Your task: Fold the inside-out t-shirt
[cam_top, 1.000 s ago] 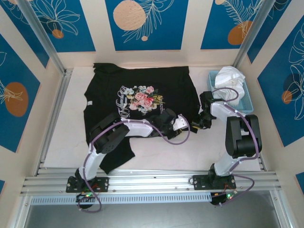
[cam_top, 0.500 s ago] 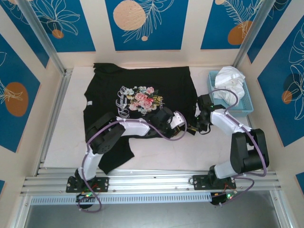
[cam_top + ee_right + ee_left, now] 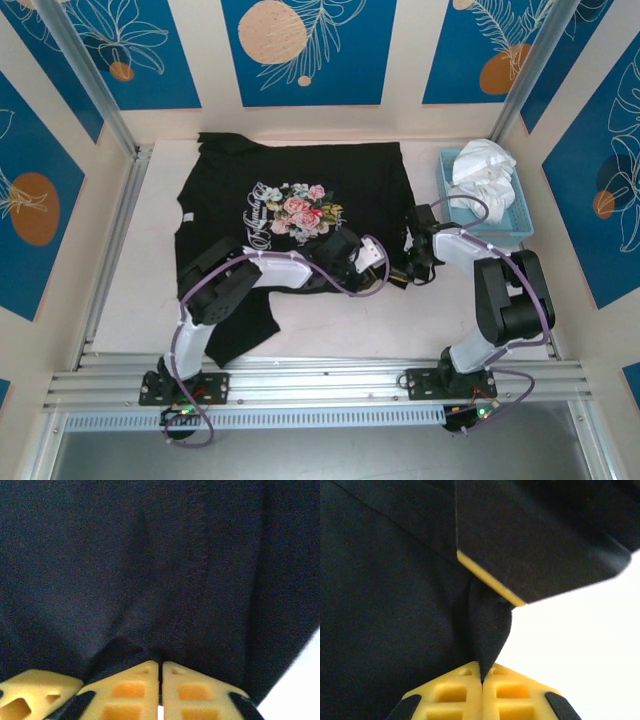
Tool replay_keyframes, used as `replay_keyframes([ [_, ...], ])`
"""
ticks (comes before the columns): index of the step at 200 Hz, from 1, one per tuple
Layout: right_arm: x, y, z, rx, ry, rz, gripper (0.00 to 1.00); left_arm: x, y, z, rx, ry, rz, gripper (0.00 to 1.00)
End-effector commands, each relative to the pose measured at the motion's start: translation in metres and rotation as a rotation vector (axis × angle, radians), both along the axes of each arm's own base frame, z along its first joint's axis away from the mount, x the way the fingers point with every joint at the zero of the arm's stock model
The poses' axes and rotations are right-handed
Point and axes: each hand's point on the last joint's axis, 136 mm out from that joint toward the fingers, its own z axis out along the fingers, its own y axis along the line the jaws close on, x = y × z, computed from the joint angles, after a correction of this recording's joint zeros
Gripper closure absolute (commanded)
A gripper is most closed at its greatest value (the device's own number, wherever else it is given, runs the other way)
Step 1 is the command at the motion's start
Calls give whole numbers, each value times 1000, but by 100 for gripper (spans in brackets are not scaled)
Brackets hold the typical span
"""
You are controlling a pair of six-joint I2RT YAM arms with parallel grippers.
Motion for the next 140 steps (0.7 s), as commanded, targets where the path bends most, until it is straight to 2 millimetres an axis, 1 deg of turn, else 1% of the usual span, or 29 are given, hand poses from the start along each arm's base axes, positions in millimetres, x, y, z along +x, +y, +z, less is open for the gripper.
replay_keyframes([
  [1, 8, 0, 16, 1, -46, 5, 97, 5, 2, 35, -108, 22, 10, 100],
  [15, 15, -1, 31, 7, -80, 20, 100, 7, 7, 41, -134, 39, 27, 100],
  [30, 21, 2, 48, 27, -112, 46, 100, 11, 14, 46, -159, 60, 45, 100],
  [42, 25, 5, 59, 44, -127, 69, 100, 13, 19, 45, -169, 80, 59, 100],
  [61, 34, 10, 74, 65, -149, 102, 100, 16, 28, 45, -182, 109, 83, 100],
  [70, 38, 11, 77, 68, -154, 112, 100, 17, 31, 45, -192, 122, 90, 100],
  [96, 57, 5, 81, 27, -155, 123, 100, 22, 39, 46, -218, 157, 119, 100],
  [119, 76, -8, 74, -59, -142, 122, 100, 26, 45, 43, -228, 178, 142, 100],
  [140, 88, -12, 65, -85, -122, 126, 100, 31, 48, 41, -231, 197, 169, 100],
])
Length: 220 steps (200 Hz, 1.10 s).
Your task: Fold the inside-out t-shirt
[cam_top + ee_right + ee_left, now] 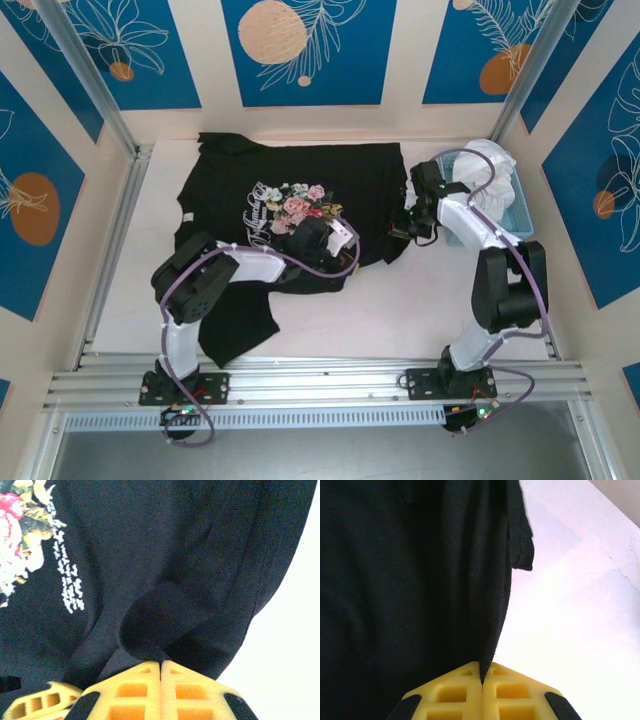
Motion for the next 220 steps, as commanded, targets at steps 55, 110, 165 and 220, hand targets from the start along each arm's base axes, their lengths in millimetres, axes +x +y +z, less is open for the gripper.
replay_keyframes([
  [55, 1, -42, -13, -190, 70, -28, 100, 23, 7, 11, -18, 43, 107, 100],
  [110, -25, 9, 3, 159, 46, -2, 87, 27, 2, 12, -26, 57, 111, 100],
  [165, -59, 27, -10, 220, 81, -41, 66, 28, -1, 10, -31, 62, 103, 100],
  [220, -56, 34, -26, 205, 75, -98, 65, 27, -2, 8, -33, 69, 99, 100],
])
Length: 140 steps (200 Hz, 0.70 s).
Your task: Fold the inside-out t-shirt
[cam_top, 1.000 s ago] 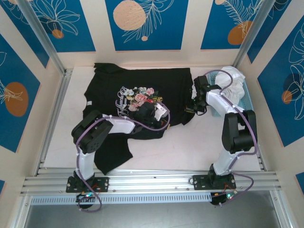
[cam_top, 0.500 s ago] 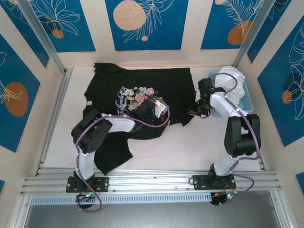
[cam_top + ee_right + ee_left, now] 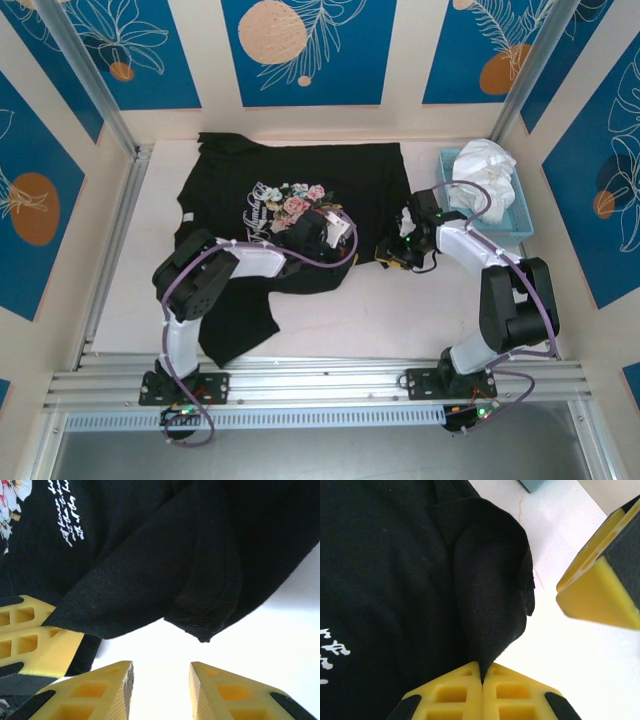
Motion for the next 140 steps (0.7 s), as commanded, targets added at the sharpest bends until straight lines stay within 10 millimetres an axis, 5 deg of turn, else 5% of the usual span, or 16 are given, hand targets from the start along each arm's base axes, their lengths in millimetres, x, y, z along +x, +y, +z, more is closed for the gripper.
replay_keyframes([
  [1, 9, 3, 1, 22, -27, -55, 65, 7, -3, 4, -16, 6, 1, 100],
  [140, 21, 2, -30, -58, 9, -85, 65, 6, -3, 0, -17, 18, 2, 100],
])
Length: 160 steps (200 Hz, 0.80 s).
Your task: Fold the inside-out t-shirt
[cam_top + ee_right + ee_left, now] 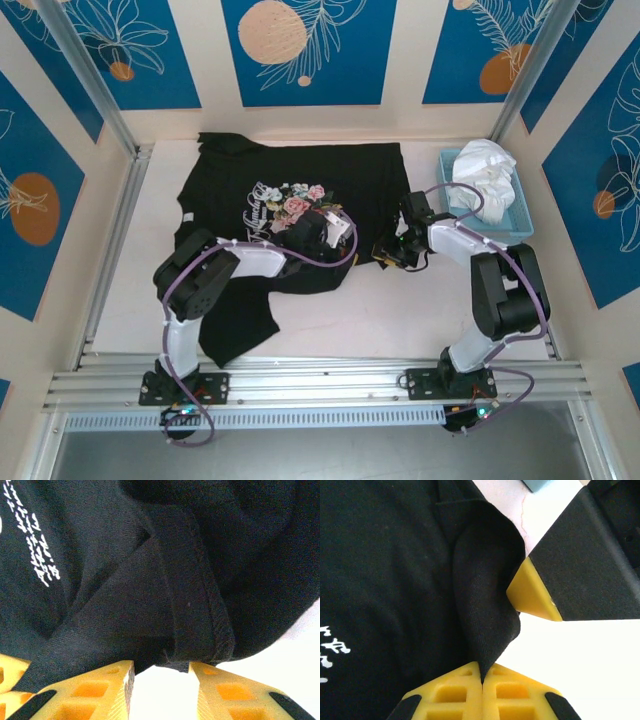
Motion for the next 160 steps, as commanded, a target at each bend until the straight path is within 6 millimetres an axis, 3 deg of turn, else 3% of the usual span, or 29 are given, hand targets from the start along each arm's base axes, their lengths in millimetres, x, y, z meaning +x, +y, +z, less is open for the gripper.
replay_keyframes([
  [1, 2, 0, -4, -17, 9, -17, 65, 5, -3, 4, -19, 3, -6, 100],
  [86, 3, -6, -10, -40, 6, -29, 84, 4, -2, 2, -16, 6, -5, 100],
  [130, 1, -18, 4, -46, -25, -39, 98, 5, -1, 2, -15, 5, -1, 100],
  [160, -7, -32, 19, -50, -49, -47, 100, 6, -2, 3, -21, 5, 0, 100],
])
